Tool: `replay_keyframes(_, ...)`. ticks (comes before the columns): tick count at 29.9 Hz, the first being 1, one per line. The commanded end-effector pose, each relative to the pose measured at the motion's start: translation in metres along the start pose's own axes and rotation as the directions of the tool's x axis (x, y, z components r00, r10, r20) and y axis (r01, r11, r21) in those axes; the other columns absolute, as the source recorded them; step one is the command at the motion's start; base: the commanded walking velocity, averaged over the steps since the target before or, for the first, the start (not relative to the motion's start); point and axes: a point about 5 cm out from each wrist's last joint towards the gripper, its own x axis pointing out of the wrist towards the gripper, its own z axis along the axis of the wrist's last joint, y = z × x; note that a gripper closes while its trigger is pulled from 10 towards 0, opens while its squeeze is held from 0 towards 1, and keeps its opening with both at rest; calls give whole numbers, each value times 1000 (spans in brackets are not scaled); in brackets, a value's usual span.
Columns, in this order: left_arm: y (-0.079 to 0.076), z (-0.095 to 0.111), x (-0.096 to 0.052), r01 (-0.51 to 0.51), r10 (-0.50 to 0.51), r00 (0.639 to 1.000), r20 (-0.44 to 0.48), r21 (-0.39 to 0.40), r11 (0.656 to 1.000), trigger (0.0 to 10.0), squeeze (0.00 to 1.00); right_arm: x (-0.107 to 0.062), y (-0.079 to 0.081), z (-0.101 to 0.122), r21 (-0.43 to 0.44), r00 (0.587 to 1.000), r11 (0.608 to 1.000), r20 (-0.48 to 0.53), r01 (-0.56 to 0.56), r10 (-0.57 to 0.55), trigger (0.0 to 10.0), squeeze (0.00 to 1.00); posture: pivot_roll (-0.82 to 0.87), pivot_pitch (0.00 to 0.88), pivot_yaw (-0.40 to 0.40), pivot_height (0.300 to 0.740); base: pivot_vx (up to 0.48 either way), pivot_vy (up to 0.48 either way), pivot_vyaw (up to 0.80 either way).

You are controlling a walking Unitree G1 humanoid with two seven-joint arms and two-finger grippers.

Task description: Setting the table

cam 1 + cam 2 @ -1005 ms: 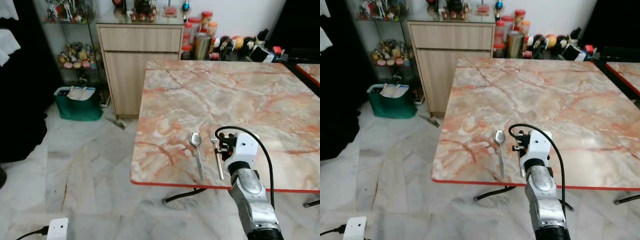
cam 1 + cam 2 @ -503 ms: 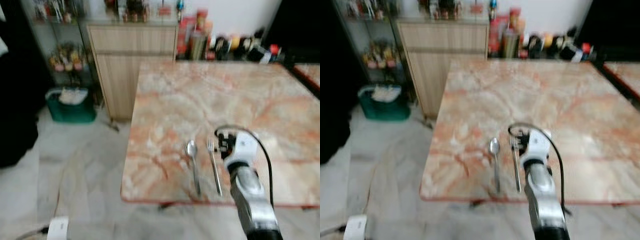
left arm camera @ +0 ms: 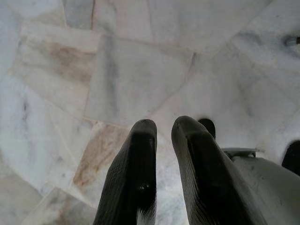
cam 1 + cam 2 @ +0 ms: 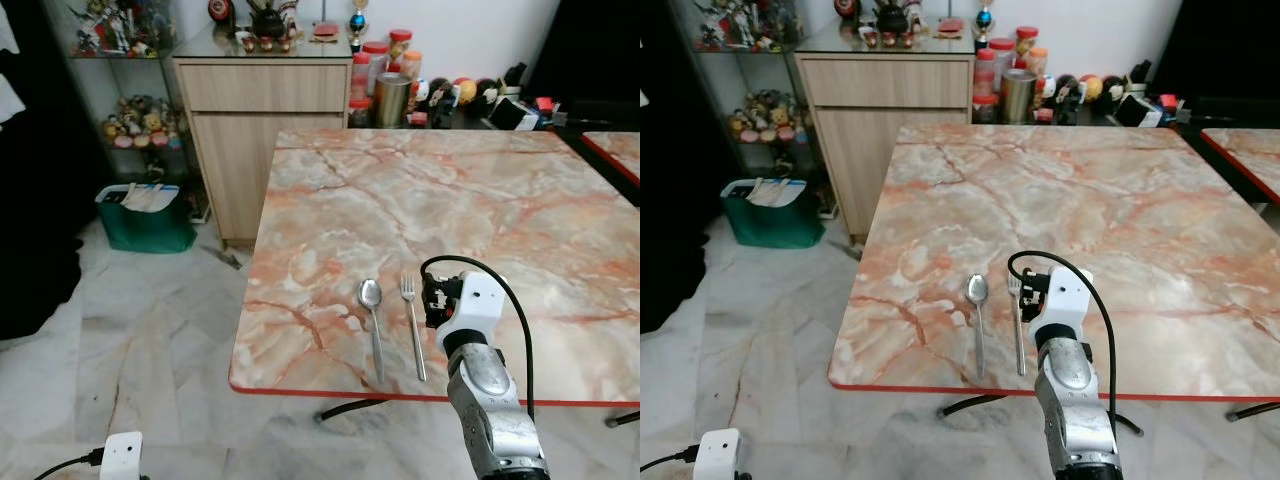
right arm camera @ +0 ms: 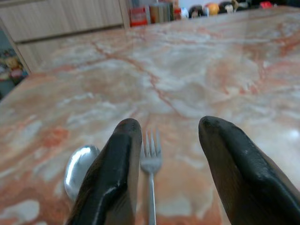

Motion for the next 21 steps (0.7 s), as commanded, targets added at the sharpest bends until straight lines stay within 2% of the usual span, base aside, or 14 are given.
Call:
replay_keyframes(1, 2, -4, -1, -2, 2, 1000, -19, 1, 1000, 10000, 0, 1, -3, 4, -9, 1000, 1000, 0, 17, -17, 10000, 1000, 2, 86, -26, 740, 0, 0, 0)
replay_keyframes(9, 1, -4, -1, 1, -1, 1000, -20, 1, 1000, 10000, 0, 3, -20, -1, -14, 996, 998, -57, 65, -66, 10000, 1000, -5, 87, -27, 740, 0, 0, 0)
replay_keyframes(10, 1, -4, -1, 1, -1, 1000, -20, 1, 1000, 10000, 0, 3, -19, -3, -17, 995, 998, -75, 60, -61, 10000, 0, -6, 89, -27, 740, 0, 0, 0)
replay_keyframes(16, 1, -4, 0, 2, -2, 1000, -21, -1, 1000, 10000, 0, 2, -17, -10, -15, 987, 998, -145, 64, -66, 10000, 0, -3, 91, -29, 740, 0, 0, 0)
replay_keyframes(17, 1, -4, 0, 1, -1, 1000, -21, -1, 1000, 10000, 0, 3, -13, -12, -12, 984, 999, -174, 39, -40, 10000, 0, -4, 91, -29, 740, 0, 0, 0)
replay_keyframes(21, 1, -4, 0, 0, 0, 1000, -21, -1, 1000, 10000, 0, 4, -6, -12, -10, 983, 1000, -182, -9, 7, 10000, 0, -3, 91, -29, 740, 0, 0, 0)
